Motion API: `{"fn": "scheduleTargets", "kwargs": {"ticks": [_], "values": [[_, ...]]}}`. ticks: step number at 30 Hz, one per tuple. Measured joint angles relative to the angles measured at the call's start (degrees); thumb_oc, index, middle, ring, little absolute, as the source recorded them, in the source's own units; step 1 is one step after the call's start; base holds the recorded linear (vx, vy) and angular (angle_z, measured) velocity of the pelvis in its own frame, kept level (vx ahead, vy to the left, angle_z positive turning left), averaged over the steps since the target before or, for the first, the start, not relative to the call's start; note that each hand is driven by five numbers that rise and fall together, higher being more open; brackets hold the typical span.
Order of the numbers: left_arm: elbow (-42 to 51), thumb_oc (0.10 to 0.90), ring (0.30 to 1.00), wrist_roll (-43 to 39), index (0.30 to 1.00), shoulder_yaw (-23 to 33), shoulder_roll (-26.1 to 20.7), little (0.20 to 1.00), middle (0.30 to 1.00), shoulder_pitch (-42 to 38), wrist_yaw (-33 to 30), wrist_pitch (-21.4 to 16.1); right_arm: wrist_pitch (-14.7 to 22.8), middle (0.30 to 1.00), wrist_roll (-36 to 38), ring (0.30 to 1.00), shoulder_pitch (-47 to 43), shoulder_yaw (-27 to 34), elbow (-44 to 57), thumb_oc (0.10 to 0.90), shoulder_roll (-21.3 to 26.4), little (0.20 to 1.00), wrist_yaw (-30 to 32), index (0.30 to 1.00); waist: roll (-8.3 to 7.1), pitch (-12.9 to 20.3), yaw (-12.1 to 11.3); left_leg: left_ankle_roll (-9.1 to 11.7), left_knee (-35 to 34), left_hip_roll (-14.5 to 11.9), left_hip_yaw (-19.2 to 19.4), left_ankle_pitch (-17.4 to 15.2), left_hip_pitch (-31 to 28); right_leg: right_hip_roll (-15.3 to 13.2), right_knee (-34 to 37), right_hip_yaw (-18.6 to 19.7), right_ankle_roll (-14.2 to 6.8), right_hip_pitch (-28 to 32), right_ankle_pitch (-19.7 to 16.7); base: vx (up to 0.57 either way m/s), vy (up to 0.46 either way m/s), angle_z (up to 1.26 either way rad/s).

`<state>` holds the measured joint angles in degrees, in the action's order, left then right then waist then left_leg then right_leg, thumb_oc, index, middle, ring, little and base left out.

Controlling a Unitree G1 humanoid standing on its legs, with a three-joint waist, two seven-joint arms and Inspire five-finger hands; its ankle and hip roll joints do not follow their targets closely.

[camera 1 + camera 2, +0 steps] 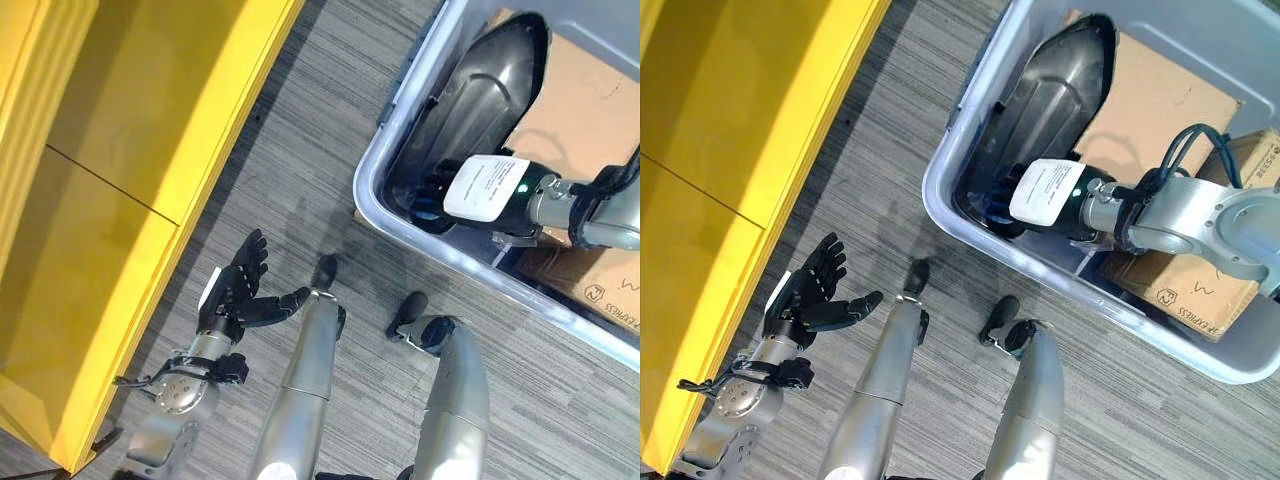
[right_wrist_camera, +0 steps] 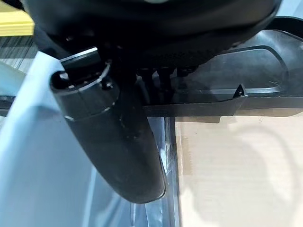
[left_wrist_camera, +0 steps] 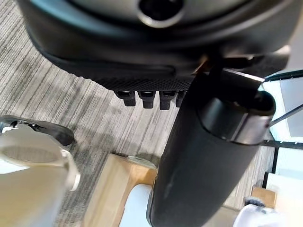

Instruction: Move parts from the plastic box to the shelf.

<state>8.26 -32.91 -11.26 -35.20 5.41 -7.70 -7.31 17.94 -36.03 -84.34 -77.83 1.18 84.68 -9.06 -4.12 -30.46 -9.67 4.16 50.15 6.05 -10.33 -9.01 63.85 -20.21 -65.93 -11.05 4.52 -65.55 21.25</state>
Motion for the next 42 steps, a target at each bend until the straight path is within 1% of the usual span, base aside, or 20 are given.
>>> {"fn": "scheduleTargets", "kwargs": {"ticks": [2,3,4,9,10,11,16,19,21,24,25,27,31,32,33,35,37,39,41,42], "values": [[0.73,0.900,1.000,0.01,1.000,0.11,-0.10,1.000,1.000,-0.01,-0.79,-0.27,1.13,1.000,-0.02,1.000,-1.58,-0.05,0.15,0.900,1.28,1.000,1.06,1.000,-0.04,0.04,0.05,-0.09,4.58,0.02,0.57,-1.69,2.74,-0.01,-3.98,1.24,-0.36,-2.96,1.49,0.02,-0.031,-0.08],[1.31,0.900,1.000,0.00,1.000,0.36,-0.10,1.000,1.000,0.11,-0.89,-0.36,1.55,1.000,-0.04,1.000,-1.84,0.35,0.06,0.900,1.73,1.000,2.16,1.000,-0.02,0.05,0.11,-0.04,8.27,0.00,0.64,-3.06,4.75,-0.10,-6.76,1.48,0.32,-4.50,2.47,0.02,-0.012,-0.08],[1.34,0.900,1.000,0.00,1.000,0.30,-0.12,1.000,1.000,-0.13,-0.86,-0.36,1.66,1.000,-0.07,1.000,-2.12,0.69,0.07,0.900,1.88,1.000,3.28,1.000,-0.09,0.10,0.38,-0.30,9.94,-0.03,0.53,-3.53,6.33,-0.03,-8.12,1.65,0.14,-6.02,2.81,0.03,-0.009,-0.05],[1.40,0.900,1.000,-0.03,1.000,0.19,-0.21,1.000,1.000,0.14,-1.62,-0.36,1.73,1.000,-1.04,1.000,-2.21,1.62,-1.52,0.900,1.98,1.000,5.96,1.000,-0.20,0.18,0.35,-0.30,11.48,-0.37,0.92,-3.56,8.51,0.07,-9.29,2.17,-0.19,-8.43,2.63,0.02,-0.004,-0.07],[1.40,0.900,1.000,-0.04,1.000,0.19,-0.21,1.000,1.000,0.19,-1.69,-0.36,1.72,0.564,-1.07,0.564,-2.20,1.62,-1.72,0.588,1.98,0.564,6.08,0.564,-0.20,0.18,0.27,-0.30,11.47,-0.44,1.02,-3.56,8.55,0.01,-9.29,2.19,-0.28,-8.48,2.58,0.00,0.000,0.00],[1.40,0.900,1.000,-0.04,1.000,0.19,-0.20,1.000,1.000,0.26,-1.90,-0.37,1.71,0.300,-1.43,0.300,-2.17,1.61,-1.95,0.400,1.98,0.300,6.10,0.300,-0.22,0.22,0.14,-0.33,11.33,-0.63,1.26,-3.54,8.55,-0.09,-9.24,2.23,-0.36,-8.50,2.54,0.00,0.000,0.00],[1.40,0.900,1.000,-0.04,1.000,0.12,0.09,1.000,1.000,0.38,-2.10,-0.39,1.64,0.300,-2.22,0.300,-2.82,2.10,-2.50,0.400,0.90,0.300,7.22,0.300,-0.30,0.78,0.00,-0.80,10.11,-0.92,1.98,-3.24,8.48,-0.30,-8.24,2.43,-0.96,-8.50,2.20,0.00,-0.004,0.04],[1.41,0.900,1.000,-0.04,1.000,0.00,0.11,1.000,1.000,0.32,-2.10,-0.54,1.35,0.300,-2.26,0.300,-3.73,1.89,-2.77,0.400,-0.34,0.300,7.35,0.300,-0.38,0.96,-0.28,-1.56,8.80,-0.89,2.37,-2.75,7.75,-0.33,-7.03,2.54,-1.25,-7.81,2.01,0.00,0.002,0.02],[1.38,0.900,1.000,-0.06,1.000,-0.26,0.10,1.000,1.000,0.39,-2.18,-0.57,1.44,0.300,-2.65,0.300,-3.42,1.42,-3.29,0.400,-0.46,0.300,7.27,0.300,-0.72,1.81,-0.41,-2.10,7.74,-0.91,2.78,-2.37,7.39,-0.42,-6.15,2.62,-1.32,-7.41,1.70,-0.01,0.009,0.10],[1.39,0.900,1.000,-0.07,1.000,-0.62,0.10,1.000,1.000,0.39,-2.18,-0.57,1.47,0.300,-3.43,0.300,-3.33,0.89,-3.90,0.400,-0.80,0.300,7.33,0.300,-0.75,1.84,-0.43,-2.14,7.63,-0.92,3.31,-2.34,6.28,-0.74,-6.11,2.84,-1.35,-6.24,1.63,-0.01,0.021,0.05],[1.42,0.900,1.000,-0.07,1.000,-0.91,0.19,1.000,1.000,0.32,-2.07,-0.65,0.66,0.300,-3.48,0.300,-3.16,0.36,-4.48,0.400,-1.08,0.300,7.15,0.300,-0.81,2.01,-0.46,-2.17,6.51,-0.95,3.70,-2.33,4.87,-0.90,-5.13,2.90,-1.67,-4.84,1.55,0.00,0.000,0.00],[1.41,0.900,1.000,-0.06,1.000,-1.12,0.22,1.000,1.000,0.29,-2.10,-0.67,0.59,0.300,-3.46,0.300,-2.62,0.17,-5.10,0.400,-1.09,0.300,7.11,0.300,-0.80,3.03,-0.41,-2.21,6.08,-0.95,4.03,-2.31,4.42,-0.97,-4.44,2.93,-1.34,-4.33,1.02,0.00,0.018,-0.01],[1.30,0.900,1.000,-0.06,1.000,-1.89,0.58,1.000,1.000,-0.82,-2.06,-0.71,0.15,0.300,-4.01,0.300,-1.56,-0.28,-5.59,0.400,-1.82,0.300,6.28,0.300,-0.80,3.03,-0.64,-2.23,4.43,-1.00,4.62,-2.31,1.76,-1.10,-2.46,2.92,-1.74,-1.57,0.72,0.00,0.047,-0.04],[1.01,0.900,1.000,-0.06,1.000,-2.50,0.57,1.000,1.000,-1.25,-2.01,-0.71,0.01,0.300,-4.46,0.300,-0.88,-0.83,-6.40,0.400,-2.66,0.300,5.63,0.300,-0.80,3.03,-0.96,-2.23,2.69,-1.09,4.76,-2.04,-0.33,-0.94,-0.46,2.79,-2.57,0.51,-0.18,-0.01,0.040,-0.08],[0.98,0.900,1.000,-0.06,1.000,-2.76,0.61,1.000,1.000,-1.42,-1.98,-0.71,-0.60,0.300,-4.47,0.300,0.25,-0.71,-7.32,0.400,-3.54,0.300,5.32,0.300,-0.78,3.02,-1.13,-2.30,1.73,-1.19,4.86,-1.82,-1.66,-0.72,0.89,2.72,-2.58,1.92,-0.49,-0.01,0.050,-0.12],[0.78,0.900,1.000,-0.05,1.000,-3.20,0.58,1.000,1.000,-1.84,-1.93,-0.98,-1.26,0.300,-4.46,0.300,2.65,-1.16,-8.91,0.400,-4.68,0.300,5.05,0.300,-0.68,3.06,-1.58,-2.67,-1.08,-1.40,5.24,-1.17,-4.81,-0.36,4.57,2.46,-3.40,5.45,-1.91,-0.01,0.052,-0.11],[-0.37,0.900,1.000,-0.05,1.000,-3.20,0.69,1.000,1.000,-2.69,-1.91,-0.88,-1.59,0.300,-4.41,0.300,2.93,-2.01,-8.97,0.400,-5.36,0.300,4.06,0.300,-0.54,2.97,-1.28,-3.09,-4.37,-1.63,5.11,0.01,-7.40,-0.06,8.61,1.29,-3.60,8.62,-3.41,-0.01,0.033,-0.08],[-2.30,0.900,1.000,-0.04,1.000,-3.17,0.84,1.000,1.000,-3.64,-1.64,-0.85,-1.18,0.300,-4.36,0.300,3.01,-3.81,-8.58,0.400,-5.05,0.300,2.50,0.300,-0.46,2.90,-1.24,-2.38,-9.80,-2.02,4.95,2.65,-11.94,0.75,14.31,0.47,-5.48,13.38,-6.13,0.00,0.013,-0.06],[-2.35,0.900,1.000,-0.06,1.000,-2.50,0.73,1.000,1.000,-3.29,-1.64,-0.87,-1.38,0.300,-4.27,0.300,3.39,-4.36,-8.05,0.400,-4.66,0.300,1.93,0.300,-0.45,2.89,-1.05,-2.74,-12.56,-2.09,5.05,3.16,-15.61,1.06,17.86,-0.20,-5.85,17.49,-7.19,0.00,0.011,-0.04],[-2.40,0.900,1.000,-0.07,1.000,-2.32,0.79,1.000,1.000,-3.51,-1.62,-0.86,-1.53,0.300,-4.24,0.300,3.39,-4.41,-8.11,0.400,-4.66,0.300,1.84,0.300,-0.44,2.88,-0.92,-2.89,-13.45,-2.24,5.01,3.38,-16.50,1.31,19.03,-0.45,-5.98,18.55,-7.57,0.00,-0.003,-0.11]]}}
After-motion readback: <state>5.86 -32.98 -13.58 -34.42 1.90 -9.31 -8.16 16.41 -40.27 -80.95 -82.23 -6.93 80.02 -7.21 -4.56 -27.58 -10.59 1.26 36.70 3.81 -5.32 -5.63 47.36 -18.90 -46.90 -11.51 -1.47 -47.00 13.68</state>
